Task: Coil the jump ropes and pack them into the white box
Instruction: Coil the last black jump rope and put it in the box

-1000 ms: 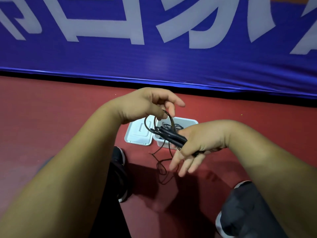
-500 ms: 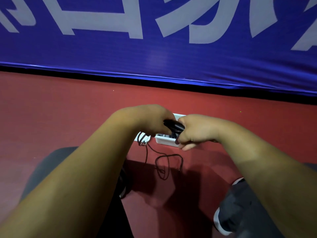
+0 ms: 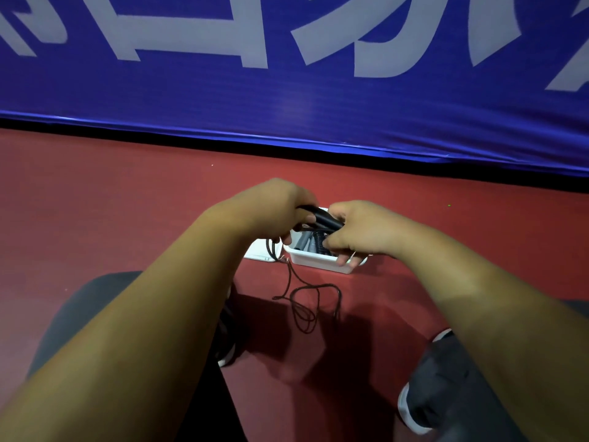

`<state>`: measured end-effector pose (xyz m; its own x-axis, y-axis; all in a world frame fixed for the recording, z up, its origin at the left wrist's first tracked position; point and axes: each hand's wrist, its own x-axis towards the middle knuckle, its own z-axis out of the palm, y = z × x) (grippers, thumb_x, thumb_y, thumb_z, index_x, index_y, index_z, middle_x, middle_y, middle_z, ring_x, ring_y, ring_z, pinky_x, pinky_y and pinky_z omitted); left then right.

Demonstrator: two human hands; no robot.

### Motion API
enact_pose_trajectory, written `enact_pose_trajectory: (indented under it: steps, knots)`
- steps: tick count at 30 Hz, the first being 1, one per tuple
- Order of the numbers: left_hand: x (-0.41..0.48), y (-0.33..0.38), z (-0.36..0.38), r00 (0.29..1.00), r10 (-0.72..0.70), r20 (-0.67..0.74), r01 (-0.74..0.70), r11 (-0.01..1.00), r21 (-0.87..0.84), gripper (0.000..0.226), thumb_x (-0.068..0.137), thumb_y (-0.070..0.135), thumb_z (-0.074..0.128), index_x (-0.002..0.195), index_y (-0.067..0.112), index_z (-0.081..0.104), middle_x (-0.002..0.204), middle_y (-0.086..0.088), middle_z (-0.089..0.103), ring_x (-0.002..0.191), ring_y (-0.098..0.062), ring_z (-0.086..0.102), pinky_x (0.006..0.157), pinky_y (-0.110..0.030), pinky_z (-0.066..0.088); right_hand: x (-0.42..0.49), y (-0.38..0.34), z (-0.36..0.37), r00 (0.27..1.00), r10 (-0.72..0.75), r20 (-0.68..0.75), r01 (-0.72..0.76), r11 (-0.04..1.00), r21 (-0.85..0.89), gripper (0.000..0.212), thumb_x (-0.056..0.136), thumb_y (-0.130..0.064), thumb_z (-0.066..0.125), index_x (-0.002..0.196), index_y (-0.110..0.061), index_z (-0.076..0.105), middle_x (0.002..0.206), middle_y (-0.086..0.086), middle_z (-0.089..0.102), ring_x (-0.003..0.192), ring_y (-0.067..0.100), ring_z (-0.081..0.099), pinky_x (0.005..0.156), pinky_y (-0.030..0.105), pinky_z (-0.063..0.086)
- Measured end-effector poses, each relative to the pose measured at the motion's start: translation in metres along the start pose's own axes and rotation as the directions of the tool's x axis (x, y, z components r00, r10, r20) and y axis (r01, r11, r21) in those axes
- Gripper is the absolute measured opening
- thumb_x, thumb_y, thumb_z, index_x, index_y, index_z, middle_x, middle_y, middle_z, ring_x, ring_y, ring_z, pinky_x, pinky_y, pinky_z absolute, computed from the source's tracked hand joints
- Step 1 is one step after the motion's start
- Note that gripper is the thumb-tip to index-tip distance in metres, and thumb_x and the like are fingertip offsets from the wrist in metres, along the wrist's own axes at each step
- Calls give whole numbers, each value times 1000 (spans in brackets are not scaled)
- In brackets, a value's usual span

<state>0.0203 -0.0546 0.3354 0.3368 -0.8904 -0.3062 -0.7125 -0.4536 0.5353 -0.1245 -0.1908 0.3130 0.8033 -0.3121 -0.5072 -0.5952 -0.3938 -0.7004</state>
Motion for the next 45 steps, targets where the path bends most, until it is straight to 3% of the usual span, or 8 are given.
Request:
enact_pose_trajectory:
  steps: [5, 12, 18, 23, 29, 35, 40, 45]
  knots:
    - [-3, -2, -7, 998, -61, -21, 59, 993, -97, 12, 105, 19, 59, 98, 17, 69, 72, -5, 76, 55, -14, 71, 64, -39, 56, 6, 3, 3, 990, -71, -125, 63, 996, -67, 10, 92, -15, 75, 100, -16, 67, 88, 16, 79, 60, 21, 72, 59, 42, 64]
    - [-10, 2, -18, 998, -54, 37, 60, 979, -195, 14, 103, 15, 64, 104, 21, 77, 77, -5, 79, 78, -22, 79, 91, -55, 61, 0, 5, -3, 984, -97, 147, 90, 994, 53, 25, 96, -18, 71, 120, -17, 61, 96, 6, 82, 57, 17, 55, 51, 30, 45]
    - [-12, 3, -18, 997, -29, 70, 43, 976, -214, 18, 102, 13, 65, 106, 24, 79, 77, -6, 79, 76, -21, 79, 88, -52, 62, 0, 9, -4, 973, -68, 220, 52, 996, 76, 27, 94, -15, 68, 121, -14, 61, 88, 6, 78, 53, 15, 46, 52, 29, 39]
    - [-13, 5, -16, 998, 21, 52, -16, 997, -79, 23, 103, 21, 64, 112, 37, 78, 71, -1, 75, 59, -12, 69, 60, -23, 52, 2, 15, -1, 961, 8, 277, -20, 999, 39, 18, 92, -29, 76, 88, -15, 66, 79, 11, 55, 67, 23, 41, 58, 34, 35]
    - [-11, 9, -5, 995, 82, 61, -88, 992, 95, 27, 105, 23, 58, 119, 37, 76, 105, 8, 71, 67, -8, 72, 70, -31, 59, 6, 16, -3, 963, 86, 256, -92, 996, 10, 13, 101, -23, 74, 93, -13, 70, 75, 2, 70, 59, 13, 52, 55, 28, 41]
    - [-7, 24, 9, 967, 227, -113, -159, 890, 428, 20, 102, 39, 58, 107, 35, 76, 105, 7, 61, 95, -20, 59, 78, -43, 56, 12, 18, -1, 967, 197, 158, -189, 980, -66, 6, 101, -12, 67, 104, -9, 70, 74, 4, 67, 49, 12, 48, 46, 23, 42]
    - [-13, 29, 9, 981, 144, -131, -116, 973, 201, 35, 102, 38, 49, 89, 15, 72, 83, -5, 68, 78, -27, 61, 72, -45, 54, 19, 22, -10, 988, 148, 44, -150, 988, 23, 6, 103, -10, 59, 104, -13, 64, 72, 6, 58, 46, 11, 44, 44, 21, 38]
    - [-21, 24, -2, 996, -31, -86, 1, 944, -330, 14, 98, 20, 72, 91, 23, 84, 65, 7, 69, 50, -3, 47, 48, -14, 39, 18, 21, -10, 999, 50, -1, -48, 952, 303, 17, 104, -6, 57, 115, -17, 65, 71, 6, 56, 45, 9, 35, 40, 20, 27]
